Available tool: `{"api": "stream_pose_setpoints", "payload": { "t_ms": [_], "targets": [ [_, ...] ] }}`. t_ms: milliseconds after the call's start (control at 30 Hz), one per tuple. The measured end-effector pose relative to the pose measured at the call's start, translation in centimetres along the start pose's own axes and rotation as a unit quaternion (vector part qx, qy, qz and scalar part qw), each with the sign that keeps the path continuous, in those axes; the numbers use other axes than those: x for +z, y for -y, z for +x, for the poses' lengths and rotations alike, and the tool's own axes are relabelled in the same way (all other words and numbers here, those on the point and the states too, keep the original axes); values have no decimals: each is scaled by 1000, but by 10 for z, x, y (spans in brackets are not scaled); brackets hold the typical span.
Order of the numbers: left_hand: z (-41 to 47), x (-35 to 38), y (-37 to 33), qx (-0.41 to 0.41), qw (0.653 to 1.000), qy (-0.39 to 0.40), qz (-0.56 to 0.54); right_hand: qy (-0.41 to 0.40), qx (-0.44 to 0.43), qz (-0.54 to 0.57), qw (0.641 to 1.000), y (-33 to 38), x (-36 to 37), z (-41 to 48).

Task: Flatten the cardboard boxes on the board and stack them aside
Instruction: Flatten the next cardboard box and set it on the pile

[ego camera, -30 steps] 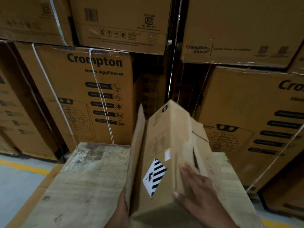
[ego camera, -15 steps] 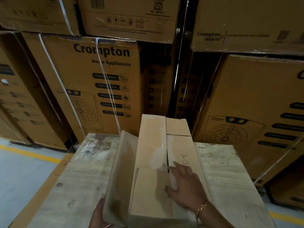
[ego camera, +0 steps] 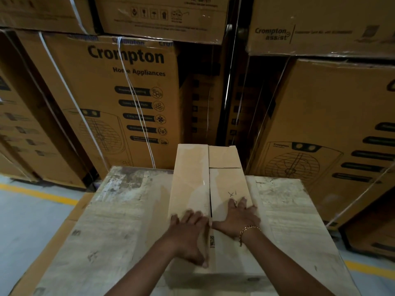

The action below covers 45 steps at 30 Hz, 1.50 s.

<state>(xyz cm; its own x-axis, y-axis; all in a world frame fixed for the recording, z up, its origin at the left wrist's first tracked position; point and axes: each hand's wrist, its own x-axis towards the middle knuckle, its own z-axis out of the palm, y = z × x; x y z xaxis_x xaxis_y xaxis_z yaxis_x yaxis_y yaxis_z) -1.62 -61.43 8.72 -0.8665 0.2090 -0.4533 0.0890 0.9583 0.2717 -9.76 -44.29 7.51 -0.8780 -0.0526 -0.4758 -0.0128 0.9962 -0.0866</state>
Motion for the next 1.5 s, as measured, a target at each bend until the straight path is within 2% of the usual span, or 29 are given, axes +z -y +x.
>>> {"api": "stream_pose_setpoints", "payload": {
  "t_ms": [67,267,533,800,933,1100,1200,1500],
  "targets": [
    [8,-5,-13,-18,997,38,60,7,5,-1,1000,1,-3,1],
    [21,-9,-31,-65,991,38,115,13,20,26,999,9,-10,4],
    [3,-1,-9,-42,998,-34,41,2,47,17,999,16,-12,11],
    [1,-5,-14,-44,998,-24,43,-34,58,-7,998,22,-8,13],
    [1,-9,-20,-51,996,-41,56,-32,42,75,996,15,-24,15],
    [-1,1,-19,-41,993,-99,56,-27,-38,200,979,-17,-56,11],
    [-5,6,-22,-37,988,-137,59,-27,-50,257,965,-26,-59,6],
    [-41,32,-39,-14,946,-301,120,-8,-82,304,949,-42,-73,-13]
  ]
}}
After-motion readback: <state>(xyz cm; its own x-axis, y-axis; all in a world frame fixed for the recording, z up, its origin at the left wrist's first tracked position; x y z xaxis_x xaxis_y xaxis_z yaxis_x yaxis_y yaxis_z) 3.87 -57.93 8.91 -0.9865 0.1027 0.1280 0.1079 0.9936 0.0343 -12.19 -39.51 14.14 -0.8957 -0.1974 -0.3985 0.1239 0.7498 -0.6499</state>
